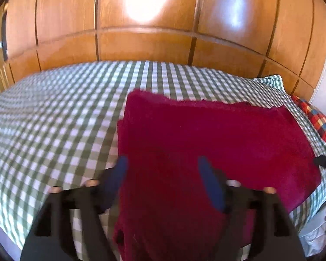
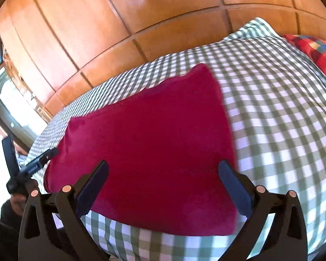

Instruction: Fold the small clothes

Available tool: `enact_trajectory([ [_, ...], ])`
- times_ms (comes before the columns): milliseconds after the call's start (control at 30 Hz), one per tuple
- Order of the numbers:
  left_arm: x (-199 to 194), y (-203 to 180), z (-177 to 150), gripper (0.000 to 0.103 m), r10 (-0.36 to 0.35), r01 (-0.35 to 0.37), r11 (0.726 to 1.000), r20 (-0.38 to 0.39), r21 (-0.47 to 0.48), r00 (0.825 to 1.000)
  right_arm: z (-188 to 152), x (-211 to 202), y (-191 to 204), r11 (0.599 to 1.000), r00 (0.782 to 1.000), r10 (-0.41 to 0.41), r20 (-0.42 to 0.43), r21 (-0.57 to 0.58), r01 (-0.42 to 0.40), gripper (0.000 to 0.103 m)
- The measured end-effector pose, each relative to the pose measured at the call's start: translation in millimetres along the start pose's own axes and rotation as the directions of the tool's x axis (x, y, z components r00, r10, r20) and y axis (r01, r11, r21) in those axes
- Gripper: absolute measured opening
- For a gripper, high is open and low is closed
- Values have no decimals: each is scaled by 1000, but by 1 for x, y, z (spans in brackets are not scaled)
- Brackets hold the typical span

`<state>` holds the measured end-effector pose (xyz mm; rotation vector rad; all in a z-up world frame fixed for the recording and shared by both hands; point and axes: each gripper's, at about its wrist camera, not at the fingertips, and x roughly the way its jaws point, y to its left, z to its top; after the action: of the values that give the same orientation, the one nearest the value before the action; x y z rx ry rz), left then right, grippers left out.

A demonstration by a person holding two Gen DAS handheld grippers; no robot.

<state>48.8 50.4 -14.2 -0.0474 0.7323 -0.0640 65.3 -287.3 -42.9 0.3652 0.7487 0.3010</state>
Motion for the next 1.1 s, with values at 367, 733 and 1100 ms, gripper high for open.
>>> enact_trajectory([
  [367,9,-17,-2,73,-11,13,998,-24,54,1000,29,19,-88,949,989,129,-67,296,-104,101],
  [733,24,-17,-6,73,1,2,999,-69,46,998,54,40,-114,898,954,288,-84,370,-239,101],
  [1100,23,-14,-2,75,-26,28,999,-81,21,996,66,80,-80,944,947,262,-186,253,-211,64],
])
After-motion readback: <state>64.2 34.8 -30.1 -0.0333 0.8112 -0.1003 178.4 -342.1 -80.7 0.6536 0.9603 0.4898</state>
